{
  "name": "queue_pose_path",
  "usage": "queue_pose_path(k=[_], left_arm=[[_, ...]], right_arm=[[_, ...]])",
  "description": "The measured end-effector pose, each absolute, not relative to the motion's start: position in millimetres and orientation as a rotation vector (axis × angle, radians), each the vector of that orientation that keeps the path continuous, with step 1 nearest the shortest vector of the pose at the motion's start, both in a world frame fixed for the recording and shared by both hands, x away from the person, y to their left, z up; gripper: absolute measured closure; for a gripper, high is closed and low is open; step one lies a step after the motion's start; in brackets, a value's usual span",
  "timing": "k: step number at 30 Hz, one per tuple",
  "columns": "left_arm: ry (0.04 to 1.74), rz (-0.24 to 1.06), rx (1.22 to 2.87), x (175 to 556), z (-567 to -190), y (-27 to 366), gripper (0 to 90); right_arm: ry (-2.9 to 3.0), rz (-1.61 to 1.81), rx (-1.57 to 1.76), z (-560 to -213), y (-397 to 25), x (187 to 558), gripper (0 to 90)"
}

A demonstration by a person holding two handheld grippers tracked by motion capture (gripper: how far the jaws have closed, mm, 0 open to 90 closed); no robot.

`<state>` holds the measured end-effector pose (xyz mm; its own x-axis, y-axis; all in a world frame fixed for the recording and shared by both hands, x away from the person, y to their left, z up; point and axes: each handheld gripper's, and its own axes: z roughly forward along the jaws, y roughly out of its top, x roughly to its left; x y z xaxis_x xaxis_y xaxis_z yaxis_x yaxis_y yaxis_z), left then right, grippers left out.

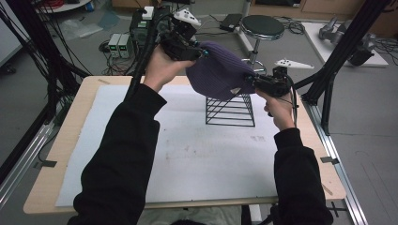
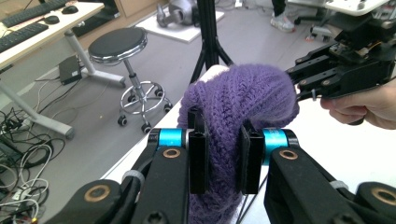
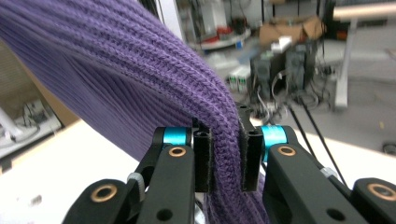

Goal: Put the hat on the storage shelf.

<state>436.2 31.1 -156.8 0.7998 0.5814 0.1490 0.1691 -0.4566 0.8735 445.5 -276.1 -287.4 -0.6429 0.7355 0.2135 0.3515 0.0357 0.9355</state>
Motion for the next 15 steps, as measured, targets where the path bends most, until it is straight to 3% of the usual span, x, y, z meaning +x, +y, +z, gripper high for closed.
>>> queue_pose_path(k=[15], left_arm=[[0.548,0.524,2.127,439,-169,-4,77.0]], right_arm=[[2.047,1.529,1.176,-322,-280,451,79.8]])
